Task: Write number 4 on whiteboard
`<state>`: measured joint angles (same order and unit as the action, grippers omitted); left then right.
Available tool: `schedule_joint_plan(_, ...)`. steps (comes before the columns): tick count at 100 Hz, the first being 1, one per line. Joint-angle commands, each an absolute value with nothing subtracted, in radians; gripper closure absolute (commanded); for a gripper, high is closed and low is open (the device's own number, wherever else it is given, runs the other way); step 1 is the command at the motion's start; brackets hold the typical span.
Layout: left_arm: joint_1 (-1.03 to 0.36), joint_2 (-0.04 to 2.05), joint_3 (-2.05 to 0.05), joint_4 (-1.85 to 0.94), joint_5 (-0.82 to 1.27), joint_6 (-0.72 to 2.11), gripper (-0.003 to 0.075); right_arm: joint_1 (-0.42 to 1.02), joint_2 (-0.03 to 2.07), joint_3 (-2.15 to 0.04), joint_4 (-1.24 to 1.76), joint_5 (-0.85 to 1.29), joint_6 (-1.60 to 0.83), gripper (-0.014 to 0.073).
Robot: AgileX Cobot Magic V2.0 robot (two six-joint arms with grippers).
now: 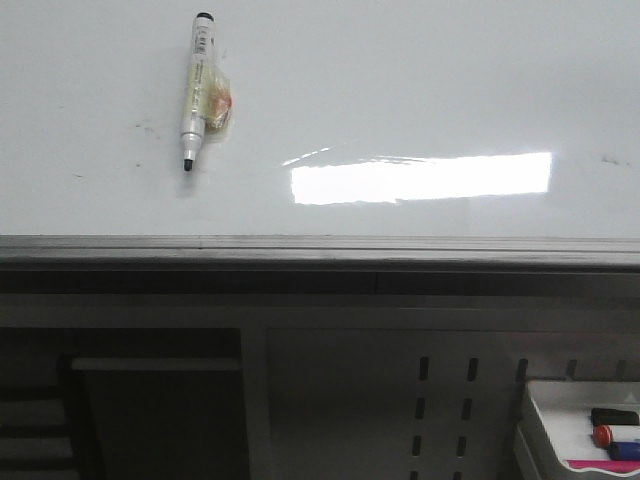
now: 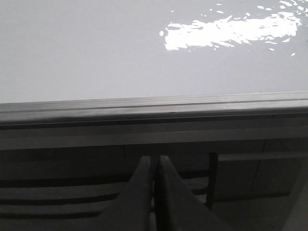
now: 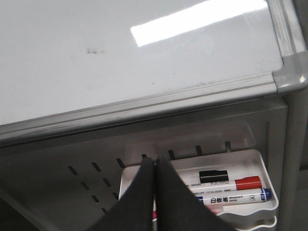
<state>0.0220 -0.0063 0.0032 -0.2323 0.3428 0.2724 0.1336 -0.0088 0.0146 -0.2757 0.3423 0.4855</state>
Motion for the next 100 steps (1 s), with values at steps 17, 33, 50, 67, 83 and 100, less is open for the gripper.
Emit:
schedule_joint_plan(17, 0.024, -0.030, 0.038, -0.244, 0.293, 0.264, 0.0741, 0.127, -0.024, 0.034, -0.294, 0.324, 0.477, 0.0659)
schedule_joint_plan(33, 0.024, -0.030, 0.038, -0.244, 0.293, 0.264, 0.0741, 0.127, -0.024, 0.034, -0.294, 0.324, 0.477, 0.0659)
schedule_joint_plan(50, 0.024, -0.030, 0.038, -0.244, 0.293, 0.264, 0.0741, 0.127, -0.024, 0.034, -0.294, 0.324, 0.477, 0.0659)
schedule_joint_plan(67, 0.024, -0.030, 0.038, -0.244, 0.293, 0.264, 0.0741, 0.127, -0.024, 0.034, -0.294, 0.324, 0.477, 0.0659)
schedule_joint_plan(83, 0.024, -0.030, 0.038, -0.178, 0.273, 0.264, 0.0741, 0.127, -0.024, 0.034, -0.294, 0.324, 0.477, 0.0659)
schedule_joint_plan(100, 0.024, -0.030, 0.038, -0.225, 0.200, 0.264, 0.0741, 0.127, -0.024, 0.034, -0.319, 0.242, 0.477, 0.0659)
